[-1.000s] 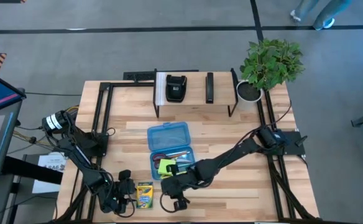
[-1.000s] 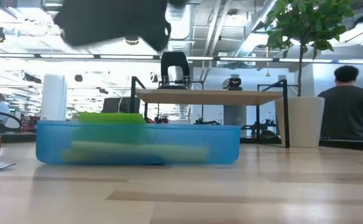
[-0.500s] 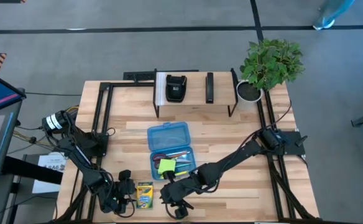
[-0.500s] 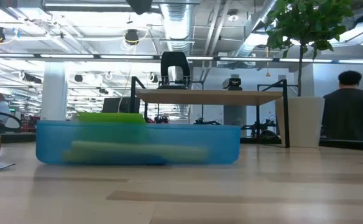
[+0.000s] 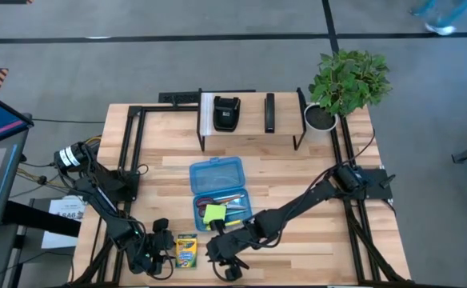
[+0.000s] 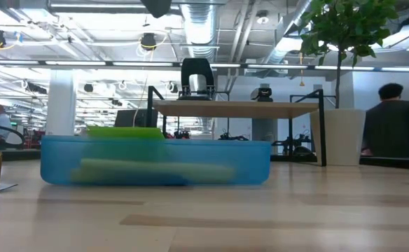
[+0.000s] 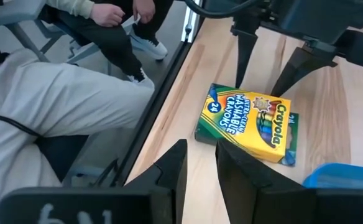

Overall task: Pack school essentials
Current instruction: Put the crayon box into the blue supply box

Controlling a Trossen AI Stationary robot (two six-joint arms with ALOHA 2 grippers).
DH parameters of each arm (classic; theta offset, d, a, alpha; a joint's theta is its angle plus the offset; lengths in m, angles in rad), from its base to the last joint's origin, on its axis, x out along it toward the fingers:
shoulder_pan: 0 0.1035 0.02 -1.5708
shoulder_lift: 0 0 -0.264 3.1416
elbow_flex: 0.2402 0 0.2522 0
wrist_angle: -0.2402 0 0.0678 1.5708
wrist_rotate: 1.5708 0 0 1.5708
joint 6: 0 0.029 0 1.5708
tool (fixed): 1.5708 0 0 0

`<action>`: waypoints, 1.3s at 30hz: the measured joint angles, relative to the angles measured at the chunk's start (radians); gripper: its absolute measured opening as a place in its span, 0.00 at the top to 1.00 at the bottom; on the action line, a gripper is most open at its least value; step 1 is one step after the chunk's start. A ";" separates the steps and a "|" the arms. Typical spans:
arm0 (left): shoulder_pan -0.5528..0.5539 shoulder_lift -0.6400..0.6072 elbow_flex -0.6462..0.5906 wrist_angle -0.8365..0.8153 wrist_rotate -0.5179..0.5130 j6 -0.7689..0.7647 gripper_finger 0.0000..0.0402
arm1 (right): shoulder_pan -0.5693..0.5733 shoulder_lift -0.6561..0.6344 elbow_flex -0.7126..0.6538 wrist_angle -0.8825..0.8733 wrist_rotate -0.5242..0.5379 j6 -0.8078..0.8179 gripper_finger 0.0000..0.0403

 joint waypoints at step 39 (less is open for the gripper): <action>0.000 0.000 0.000 0.000 0.017 -0.014 0.48 | -0.021 0.001 0.000 -0.002 0.000 0.037 0.73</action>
